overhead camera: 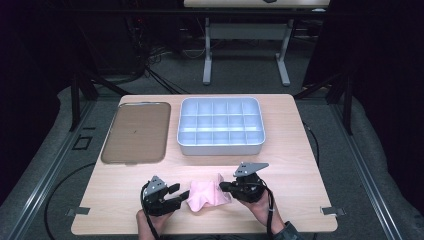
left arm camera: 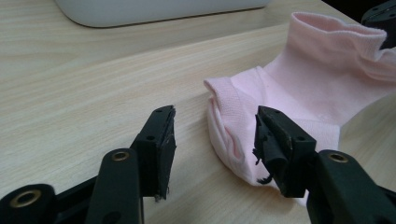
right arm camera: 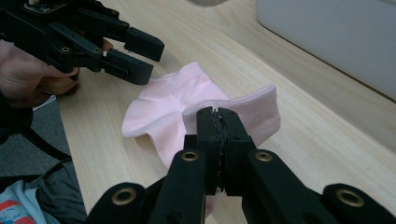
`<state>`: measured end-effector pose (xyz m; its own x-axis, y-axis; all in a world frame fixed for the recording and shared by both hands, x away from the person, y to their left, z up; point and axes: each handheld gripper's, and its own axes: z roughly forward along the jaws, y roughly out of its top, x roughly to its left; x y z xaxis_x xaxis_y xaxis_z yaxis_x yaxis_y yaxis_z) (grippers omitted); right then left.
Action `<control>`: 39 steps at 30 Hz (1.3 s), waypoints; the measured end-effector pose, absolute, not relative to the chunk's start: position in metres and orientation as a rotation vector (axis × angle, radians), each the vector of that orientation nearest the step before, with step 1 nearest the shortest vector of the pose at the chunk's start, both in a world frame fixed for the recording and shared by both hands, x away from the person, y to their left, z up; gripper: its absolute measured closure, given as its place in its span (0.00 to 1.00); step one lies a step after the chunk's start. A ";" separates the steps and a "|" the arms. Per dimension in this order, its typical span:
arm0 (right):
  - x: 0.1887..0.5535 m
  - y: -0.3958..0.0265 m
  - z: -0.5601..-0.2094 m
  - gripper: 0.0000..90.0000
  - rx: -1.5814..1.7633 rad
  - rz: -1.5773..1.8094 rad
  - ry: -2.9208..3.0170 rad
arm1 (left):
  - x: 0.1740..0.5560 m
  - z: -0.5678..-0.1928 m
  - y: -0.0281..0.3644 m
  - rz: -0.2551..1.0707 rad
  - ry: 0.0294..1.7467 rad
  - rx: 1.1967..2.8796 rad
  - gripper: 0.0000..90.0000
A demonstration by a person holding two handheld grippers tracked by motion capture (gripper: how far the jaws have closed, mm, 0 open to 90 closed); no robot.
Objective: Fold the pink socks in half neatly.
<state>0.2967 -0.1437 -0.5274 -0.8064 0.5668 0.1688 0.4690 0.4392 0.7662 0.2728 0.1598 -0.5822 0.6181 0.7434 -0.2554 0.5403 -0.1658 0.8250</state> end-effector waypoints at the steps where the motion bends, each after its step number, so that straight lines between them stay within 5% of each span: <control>1: 0.296 -0.144 -0.526 0.98 0.924 1.309 2.562 | 0.272 -0.582 0.160 0.246 1.023 1.844 0.61; 5: 0.294 -0.143 -0.520 0.98 0.897 1.311 2.562 | 0.269 -0.579 0.151 0.257 0.953 1.905 0.83; 10: 0.296 -0.133 -0.519 0.98 0.869 1.303 2.584 | 0.272 -0.582 0.136 0.281 0.931 2.002 0.95; 25: 0.307 -0.070 -0.545 0.98 0.670 1.243 2.748 | 0.281 -0.589 0.137 0.212 0.983 1.985 0.95; 39: 0.315 -0.070 -0.572 0.97 0.635 1.254 2.817 | 0.279 -0.588 0.144 0.206 1.041 1.964 0.89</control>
